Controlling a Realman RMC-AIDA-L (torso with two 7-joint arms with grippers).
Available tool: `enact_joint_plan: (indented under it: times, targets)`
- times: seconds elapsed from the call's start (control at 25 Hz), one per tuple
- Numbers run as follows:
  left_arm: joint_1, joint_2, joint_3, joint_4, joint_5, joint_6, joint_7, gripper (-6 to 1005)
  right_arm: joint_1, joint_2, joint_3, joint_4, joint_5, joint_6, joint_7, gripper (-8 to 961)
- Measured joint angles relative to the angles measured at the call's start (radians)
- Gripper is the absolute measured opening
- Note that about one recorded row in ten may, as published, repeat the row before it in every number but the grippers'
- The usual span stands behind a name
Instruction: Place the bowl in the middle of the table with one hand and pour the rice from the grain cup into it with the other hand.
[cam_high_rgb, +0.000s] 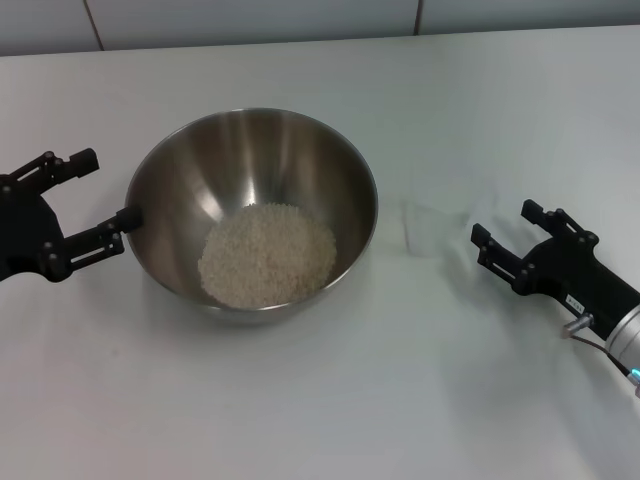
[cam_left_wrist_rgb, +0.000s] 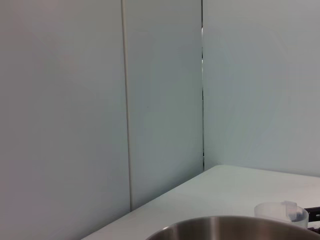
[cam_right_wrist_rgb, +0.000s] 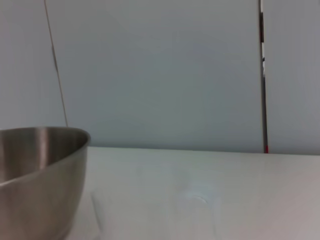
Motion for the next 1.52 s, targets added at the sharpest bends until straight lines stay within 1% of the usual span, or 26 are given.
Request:
enact_joint_plan:
  times: [0.28,0.48,0.6,0.8,0.84,0.88,1.0,1.08,1.24,1.36,1.52]
  targets:
    - [-0.006,0.000,-0.001,0.000,0.000,-0.001,-0.003,815,-0.048,0.000,-0.003,0.021,-0.001,-0.070,-0.001,795]
    - [0.001,0.002,-0.006,0.000,-0.005,0.012,-0.003,815,-0.079,-0.004,-0.049,0.018,-0.009,-0.223,0.001,795]
    - [0.008,0.005,-0.008,0.002,-0.007,0.047,-0.006,814,-0.073,-0.010,-0.081,-0.005,-0.011,-0.312,0.038,795]
    - [0.014,0.009,0.001,0.005,0.001,0.105,-0.007,814,-0.005,-0.013,-0.161,-0.090,-0.011,-0.423,0.117,796]
    - [0.015,0.010,0.002,0.004,0.003,0.110,-0.007,814,0.032,-0.013,-0.206,-0.110,-0.011,-0.451,0.127,796]
    - [0.015,0.010,0.002,0.004,0.003,0.110,-0.007,814,0.032,-0.013,-0.206,-0.110,-0.011,-0.451,0.127,796]
    - [0.027,0.009,0.003,0.001,0.012,0.131,-0.007,814,0.095,-0.014,-0.287,-0.137,-0.011,-0.491,0.130,796]
    - [0.037,0.004,0.004,0.001,0.029,0.147,-0.001,815,0.130,-0.014,-0.326,-0.154,-0.011,-0.520,0.143,796]
    - [0.042,0.002,0.008,0.000,0.052,0.157,0.002,815,0.198,-0.014,-0.396,-0.219,-0.011,-0.553,0.229,796]
    - [0.050,0.001,0.015,0.000,0.082,0.170,0.002,815,0.229,-0.012,-0.439,-0.275,-0.009,-0.551,0.288,796]
    - [0.065,0.000,0.015,0.000,0.083,0.172,0.003,815,0.237,-0.011,-0.441,-0.300,-0.004,-0.544,0.291,796]
